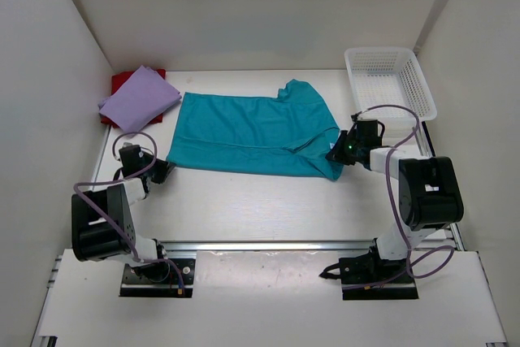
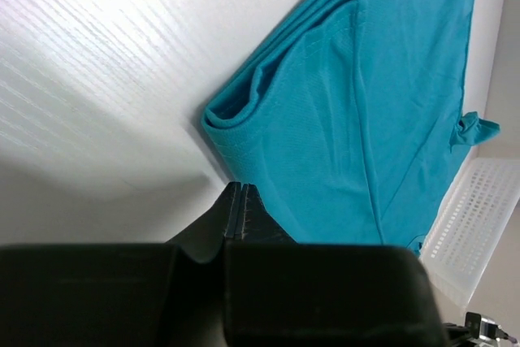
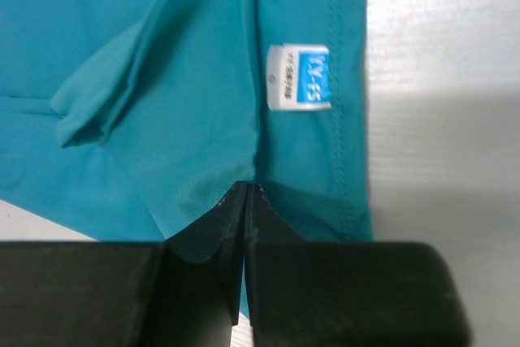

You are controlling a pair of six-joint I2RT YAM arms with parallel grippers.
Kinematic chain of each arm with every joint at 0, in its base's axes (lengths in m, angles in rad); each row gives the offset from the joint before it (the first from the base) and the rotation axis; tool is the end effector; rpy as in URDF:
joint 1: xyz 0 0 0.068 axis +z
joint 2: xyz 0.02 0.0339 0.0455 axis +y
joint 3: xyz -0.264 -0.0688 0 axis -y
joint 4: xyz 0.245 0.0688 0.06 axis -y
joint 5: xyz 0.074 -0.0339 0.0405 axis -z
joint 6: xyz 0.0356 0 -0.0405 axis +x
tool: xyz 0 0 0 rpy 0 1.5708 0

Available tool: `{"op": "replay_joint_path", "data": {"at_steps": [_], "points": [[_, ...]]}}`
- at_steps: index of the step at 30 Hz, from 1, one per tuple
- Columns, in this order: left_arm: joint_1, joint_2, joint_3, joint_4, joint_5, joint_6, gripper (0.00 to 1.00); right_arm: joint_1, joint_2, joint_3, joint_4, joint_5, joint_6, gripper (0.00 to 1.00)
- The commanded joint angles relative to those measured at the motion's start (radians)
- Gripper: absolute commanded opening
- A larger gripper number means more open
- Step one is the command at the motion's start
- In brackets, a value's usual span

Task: Fold and stack the t-shirts
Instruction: Fold the flattened tshirt in 1/3 of the way

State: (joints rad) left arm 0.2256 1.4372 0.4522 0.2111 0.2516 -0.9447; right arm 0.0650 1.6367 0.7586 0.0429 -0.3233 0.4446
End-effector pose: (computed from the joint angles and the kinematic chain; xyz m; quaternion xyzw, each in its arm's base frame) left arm 0.2436 0.0468 0.1283 -0.4645 0.7891 -0.2437 0.3196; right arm 0.3109 0.0316 0.1468 0.1169 0.9153 0.2348 0.3056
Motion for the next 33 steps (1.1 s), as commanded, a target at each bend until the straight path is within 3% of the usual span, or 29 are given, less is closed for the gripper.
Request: {"op": "replay_joint_path", "data": {"at_steps": [1, 14, 16, 19, 27, 33], "points": [[-0.018, -0.072, -0.007, 0.024, 0.018, -0.009, 0.0, 0.006, -0.014, 0.048, 0.054, -0.003, -0.001, 0.0], [-0.203, -0.196, 0.0, -0.03, -0.115, 0.049, 0.01, -0.014, 0.067, 0.251, -0.035, 0.043, -0.043, 0.0], [-0.21, -0.178, -0.001, -0.018, -0.101, 0.043, 0.01, -0.022, 0.08, 0.258, -0.043, 0.053, -0.05, 0.11], [-0.27, -0.147, 0.008, 0.0, -0.115, 0.034, 0.01, -0.024, 0.061, 0.229, -0.04, 0.089, -0.053, 0.16], [-0.463, -0.011, 0.107, 0.059, -0.144, -0.003, 0.01, 0.059, -0.164, 0.065, -0.051, 0.138, -0.04, 0.12], [-0.528, 0.158, 0.264, 0.053, -0.129, -0.006, 0.01, 0.075, -0.087, -0.005, -0.058, 0.086, -0.014, 0.03]]}}
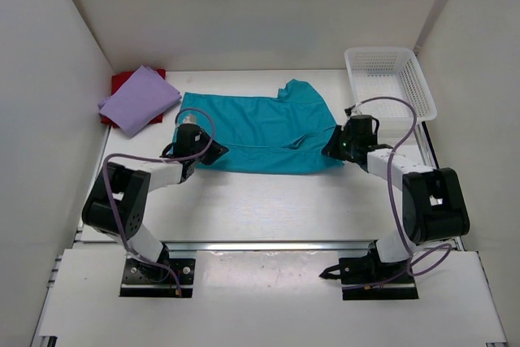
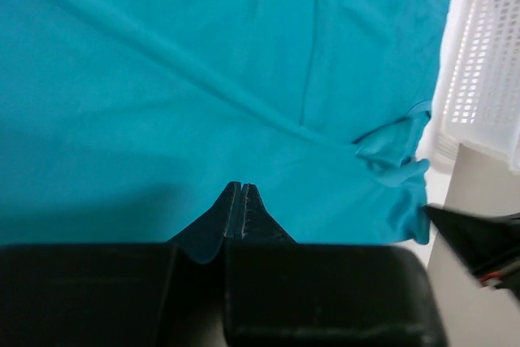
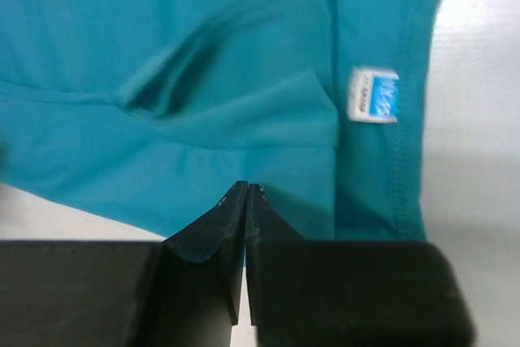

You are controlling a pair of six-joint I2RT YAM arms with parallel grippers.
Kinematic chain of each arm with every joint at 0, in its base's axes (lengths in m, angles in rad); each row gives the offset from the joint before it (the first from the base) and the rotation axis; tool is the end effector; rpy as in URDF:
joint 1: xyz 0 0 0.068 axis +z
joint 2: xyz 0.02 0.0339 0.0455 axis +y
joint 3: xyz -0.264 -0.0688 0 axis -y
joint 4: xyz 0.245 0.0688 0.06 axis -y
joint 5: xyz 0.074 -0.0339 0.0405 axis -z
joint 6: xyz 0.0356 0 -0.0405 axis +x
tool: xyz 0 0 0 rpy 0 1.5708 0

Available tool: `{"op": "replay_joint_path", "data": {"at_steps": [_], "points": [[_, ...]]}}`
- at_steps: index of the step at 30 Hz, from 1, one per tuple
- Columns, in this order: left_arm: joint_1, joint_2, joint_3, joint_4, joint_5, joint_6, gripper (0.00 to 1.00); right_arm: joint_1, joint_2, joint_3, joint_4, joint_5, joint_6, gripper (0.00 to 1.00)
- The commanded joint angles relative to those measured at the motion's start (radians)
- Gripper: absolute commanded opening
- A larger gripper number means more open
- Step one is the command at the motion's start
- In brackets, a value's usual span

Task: Fold and stack the t-shirts
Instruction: Fold the flattened tshirt in 1/3 of the way

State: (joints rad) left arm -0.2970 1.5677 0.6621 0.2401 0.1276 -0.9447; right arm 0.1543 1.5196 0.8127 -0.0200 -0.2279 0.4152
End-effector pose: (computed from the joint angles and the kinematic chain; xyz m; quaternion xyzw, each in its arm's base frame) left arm 0.2890 -0.0932 0.1543 -0.2592 0.8597 -0.3005 0.3217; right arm 0.3080 0.0560 0.1914 0.0717 0.9047 0.2139 0.3614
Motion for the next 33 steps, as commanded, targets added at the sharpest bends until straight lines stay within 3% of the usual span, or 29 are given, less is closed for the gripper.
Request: {"op": "replay_joint_path", "data": {"at_steps": [1, 9, 15, 17, 20, 24, 26, 28, 33], "points": [[0.016, 0.053, 0.047, 0.031, 0.012, -0.015, 0.0, -0.03, 0.018, -0.108, 0.053, -0.008, 0.019, 0.01], [0.22, 0.034, -0.211, 0.166, 0.147, -0.123, 0.0, -0.145, -0.099, -0.355, 0.126, -0.033, 0.105, 0.0], [0.263, -0.184, -0.386, 0.107, 0.219, -0.106, 0.03, -0.168, -0.257, -0.443, 0.075, -0.059, 0.103, 0.01], [0.26, -0.278, -0.409, 0.081, 0.231, -0.108, 0.05, -0.16, -0.309, -0.399, 0.023, -0.038, 0.071, 0.05], [0.234, -0.438, -0.378, -0.008, 0.186, -0.075, 0.15, -0.04, -0.386, -0.284, -0.075, 0.039, 0.037, 0.2], [0.144, -0.482, -0.254, -0.104, 0.083, 0.026, 0.18, 0.045, -0.296, -0.157, -0.058, 0.018, 0.019, 0.23], [0.09, -0.454, -0.24, -0.081, 0.067, 0.044, 0.19, 0.073, -0.216, -0.103, -0.041, -0.011, 0.008, 0.14], [0.036, -0.393, -0.199, -0.076, 0.072, 0.069, 0.18, 0.082, -0.129, -0.078, 0.014, -0.04, 0.02, 0.13], [0.024, -0.269, -0.197, -0.025, 0.11, 0.07, 0.17, 0.096, -0.003, -0.053, 0.081, -0.068, 0.053, 0.0]]}}
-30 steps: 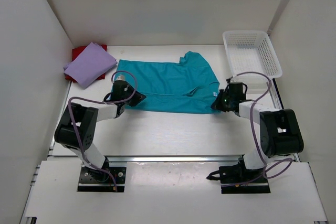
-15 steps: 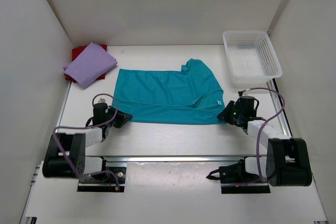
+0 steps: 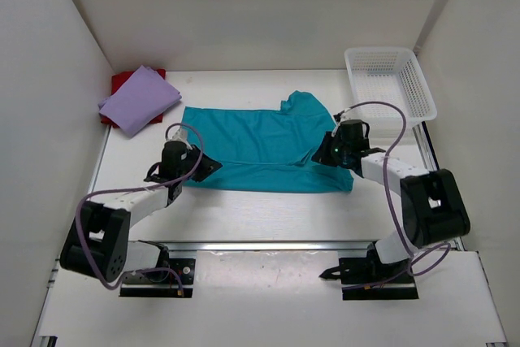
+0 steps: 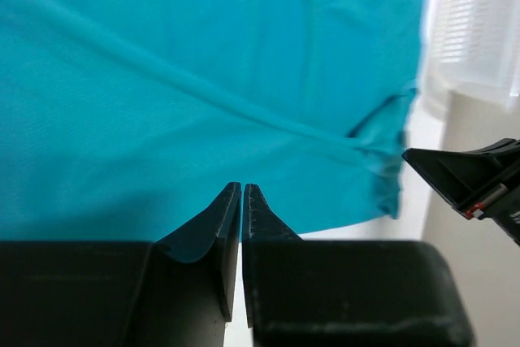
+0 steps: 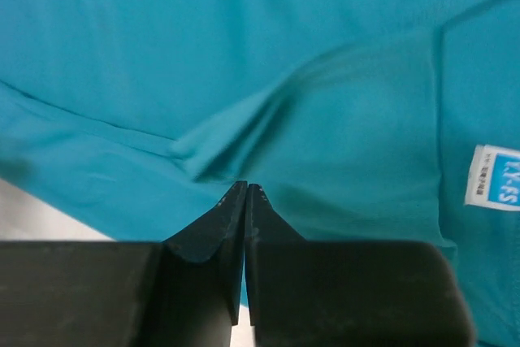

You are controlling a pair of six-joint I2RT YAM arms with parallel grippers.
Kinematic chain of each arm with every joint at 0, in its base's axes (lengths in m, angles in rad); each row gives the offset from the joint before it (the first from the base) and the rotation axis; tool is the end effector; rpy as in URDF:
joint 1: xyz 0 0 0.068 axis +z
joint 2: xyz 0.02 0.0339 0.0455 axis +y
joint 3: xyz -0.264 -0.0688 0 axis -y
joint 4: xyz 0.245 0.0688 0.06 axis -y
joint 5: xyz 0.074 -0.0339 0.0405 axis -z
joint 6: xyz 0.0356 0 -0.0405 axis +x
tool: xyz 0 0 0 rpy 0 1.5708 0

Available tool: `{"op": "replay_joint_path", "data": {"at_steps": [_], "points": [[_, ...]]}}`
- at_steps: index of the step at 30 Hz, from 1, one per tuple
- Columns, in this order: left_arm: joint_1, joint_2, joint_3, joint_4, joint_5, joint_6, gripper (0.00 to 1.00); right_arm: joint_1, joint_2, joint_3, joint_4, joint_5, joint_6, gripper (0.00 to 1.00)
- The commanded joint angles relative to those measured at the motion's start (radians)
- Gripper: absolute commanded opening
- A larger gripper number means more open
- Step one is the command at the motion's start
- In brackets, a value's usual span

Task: Fold and stack the t-shirts
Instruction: Fold the flattened tshirt in 1/3 of the way

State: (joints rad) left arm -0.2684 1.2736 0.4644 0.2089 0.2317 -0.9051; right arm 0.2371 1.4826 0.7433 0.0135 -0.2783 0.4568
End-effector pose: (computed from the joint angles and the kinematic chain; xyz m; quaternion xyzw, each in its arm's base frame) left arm 0.2339 -0.0728 0.1686 -0.2238 0.8514 -0.3417 0.3292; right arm 0.2885 0.0798 0.1839 0.0425 0.9040 0.2570 0.3389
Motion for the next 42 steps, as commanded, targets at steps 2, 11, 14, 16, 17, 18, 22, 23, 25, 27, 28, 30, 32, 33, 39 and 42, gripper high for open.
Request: {"op": "replay_joint_path", "data": {"at_steps": [2, 11, 14, 16, 17, 18, 22, 23, 25, 27, 28, 30, 32, 33, 39, 42], "points": [[-0.012, 0.03, -0.007, 0.017, -0.008, 0.028, 0.17, 0.018, 0.06, 0.005, 0.059, -0.013, 0.011, 0.0], [-0.008, 0.049, -0.047, 0.04, -0.018, 0.015, 0.16, 0.07, 0.22, 0.096, 0.092, -0.056, 0.03, 0.0], [-0.006, 0.044, -0.055, 0.049, -0.023, 0.018, 0.16, 0.053, 0.271, 0.174, 0.103, -0.081, 0.049, 0.0], [-0.011, 0.05, -0.059, 0.049, -0.028, 0.02, 0.16, 0.045, 0.315, 0.253, 0.089, -0.094, 0.046, 0.0], [-0.014, 0.052, -0.059, 0.049, -0.028, 0.017, 0.16, 0.039, 0.341, 0.302, 0.069, -0.108, 0.051, 0.0], [-0.015, 0.053, -0.056, 0.047, -0.029, 0.02, 0.16, 0.034, 0.358, 0.347, 0.059, -0.116, 0.055, 0.0], [-0.012, 0.055, -0.067, 0.052, -0.04, 0.003, 0.15, 0.025, 0.373, 0.401, 0.049, -0.117, 0.056, 0.04], [-0.009, 0.058, -0.064, 0.063, -0.038, -0.001, 0.16, 0.015, 0.381, 0.413, 0.04, -0.127, 0.049, 0.04], [-0.006, 0.063, -0.063, 0.061, -0.046, -0.002, 0.15, 0.007, 0.361, 0.389, 0.029, -0.128, 0.037, 0.03], [-0.017, 0.06, -0.053, 0.066, -0.029, -0.009, 0.15, 0.011, 0.258, 0.265, 0.058, -0.063, 0.03, 0.03], [-0.032, 0.063, -0.05, 0.064, -0.038, -0.009, 0.16, 0.013, 0.22, 0.228, 0.1, -0.049, 0.037, 0.04], [-0.048, 0.056, -0.041, 0.05, -0.067, -0.005, 0.16, 0.008, 0.122, 0.104, 0.137, -0.036, 0.055, 0.03], [-0.052, 0.053, -0.041, 0.06, -0.058, -0.006, 0.16, 0.02, 0.096, 0.078, 0.126, -0.036, 0.039, 0.0], [-0.054, 0.053, -0.041, 0.063, -0.052, -0.012, 0.16, 0.024, 0.102, 0.07, 0.118, -0.047, 0.034, 0.0], [-0.045, 0.055, -0.075, 0.067, -0.046, -0.008, 0.16, 0.105, 0.214, 0.145, 0.107, -0.119, 0.034, 0.0], [-0.035, 0.046, -0.084, 0.067, -0.049, 0.0, 0.16, 0.1, 0.286, 0.198, 0.115, -0.108, 0.039, 0.0]]}}
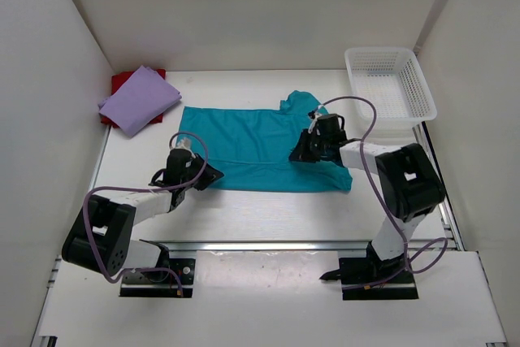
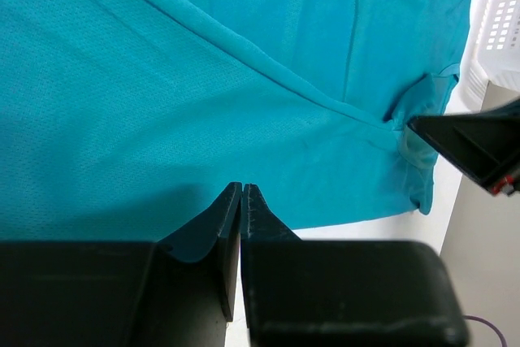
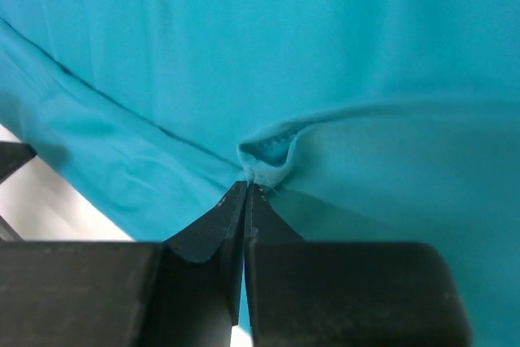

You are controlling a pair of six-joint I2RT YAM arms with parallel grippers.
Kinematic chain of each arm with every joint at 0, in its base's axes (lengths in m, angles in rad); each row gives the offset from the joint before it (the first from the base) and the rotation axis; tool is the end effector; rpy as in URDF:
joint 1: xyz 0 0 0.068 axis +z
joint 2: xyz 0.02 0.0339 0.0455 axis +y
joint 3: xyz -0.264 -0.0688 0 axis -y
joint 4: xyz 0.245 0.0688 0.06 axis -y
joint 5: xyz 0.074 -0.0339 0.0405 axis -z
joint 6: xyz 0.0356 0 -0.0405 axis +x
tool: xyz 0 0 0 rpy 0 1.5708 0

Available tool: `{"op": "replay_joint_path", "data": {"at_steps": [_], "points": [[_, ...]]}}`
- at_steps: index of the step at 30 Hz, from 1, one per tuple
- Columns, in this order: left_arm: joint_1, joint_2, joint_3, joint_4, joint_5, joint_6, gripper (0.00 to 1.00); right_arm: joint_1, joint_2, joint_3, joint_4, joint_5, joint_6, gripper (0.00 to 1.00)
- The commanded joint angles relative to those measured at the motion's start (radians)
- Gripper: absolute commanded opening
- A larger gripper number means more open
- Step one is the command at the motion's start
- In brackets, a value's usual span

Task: Fold and stack the t-shirts
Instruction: Fold the flattened tshirt in 1/3 of the way

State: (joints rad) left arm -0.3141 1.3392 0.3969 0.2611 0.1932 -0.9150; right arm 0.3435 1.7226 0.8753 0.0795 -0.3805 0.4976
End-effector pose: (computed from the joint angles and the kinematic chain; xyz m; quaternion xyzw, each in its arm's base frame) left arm 0.2229 -0.0796 0.1389 -0.2263 0.8705 -0.3181 0.2997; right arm 0.3195 0.1283 0.1562 -0.0041 0.9069 0.3156 0.2792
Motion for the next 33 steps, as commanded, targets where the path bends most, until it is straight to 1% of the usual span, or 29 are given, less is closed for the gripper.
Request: {"op": "replay_joint_path", "data": {"at_steps": [1, 3, 7, 11, 12, 14, 15, 16, 17, 19, 21, 22, 25, 27, 28, 30, 32, 33], "points": [[0.01, -0.025, -0.026, 0.01, -0.012, 0.005, 0.16, -0.011, 0.067, 0.091, 0.058, -0.029, -0.004, 0.0], [0.02, -0.029, -0.027, 0.01, -0.006, 0.007, 0.16, -0.023, 0.091, 0.108, 0.078, -0.028, 0.002, 0.0], [0.055, -0.057, -0.029, -0.025, -0.032, 0.037, 0.16, -0.021, 0.126, 0.149, 0.049, -0.032, -0.008, 0.0], [0.145, -0.087, -0.035, -0.039, -0.032, 0.041, 0.16, -0.023, 0.146, 0.189, -0.018, -0.037, -0.039, 0.0], [0.161, -0.087, -0.042, -0.037, -0.034, 0.036, 0.16, -0.023, 0.132, 0.189, -0.021, -0.047, -0.042, 0.0], [0.26, -0.086, -0.079, -0.017, 0.029, 0.004, 0.15, -0.026, 0.065, 0.173, -0.029, -0.038, -0.044, 0.01], [0.311, -0.083, -0.096, 0.016, 0.079, -0.027, 0.15, -0.032, 0.022, 0.168, -0.044, -0.015, -0.062, 0.02], [0.358, -0.075, -0.133, 0.053, 0.095, -0.048, 0.14, -0.035, 0.005, 0.159, -0.055, -0.017, -0.062, 0.05], [0.394, -0.08, -0.154, 0.056, 0.109, -0.05, 0.14, -0.038, -0.033, 0.148, -0.055, -0.009, -0.077, 0.06], [0.417, -0.097, -0.167, 0.044, 0.088, -0.048, 0.14, -0.052, -0.076, 0.122, -0.064, -0.021, -0.08, 0.1], [0.434, -0.136, -0.187, 0.041, 0.048, -0.068, 0.14, -0.052, -0.125, 0.053, -0.044, -0.024, -0.071, 0.12], [0.441, -0.143, -0.196, 0.049, 0.049, -0.073, 0.13, -0.055, -0.133, 0.039, -0.035, -0.021, -0.076, 0.1], [0.493, -0.156, -0.213, 0.03, 0.017, -0.077, 0.13, -0.049, -0.147, -0.042, -0.018, -0.052, -0.062, 0.0], [0.53, -0.146, -0.225, 0.052, 0.049, -0.1, 0.14, -0.032, -0.184, -0.123, 0.009, -0.025, -0.054, 0.0], [0.54, -0.149, -0.234, 0.065, 0.055, -0.122, 0.13, -0.028, -0.189, -0.143, 0.023, -0.018, -0.051, 0.0], [0.518, -0.155, -0.218, 0.066, 0.081, -0.116, 0.12, -0.024, -0.221, -0.205, 0.013, 0.009, -0.056, 0.0], [0.455, -0.207, -0.182, -0.006, 0.043, -0.073, 0.12, -0.024, -0.219, -0.22, -0.015, 0.023, -0.07, 0.0], [0.395, -0.253, -0.162, -0.019, -0.003, -0.061, 0.12, -0.024, -0.213, -0.232, -0.029, 0.038, -0.076, 0.0]]}}
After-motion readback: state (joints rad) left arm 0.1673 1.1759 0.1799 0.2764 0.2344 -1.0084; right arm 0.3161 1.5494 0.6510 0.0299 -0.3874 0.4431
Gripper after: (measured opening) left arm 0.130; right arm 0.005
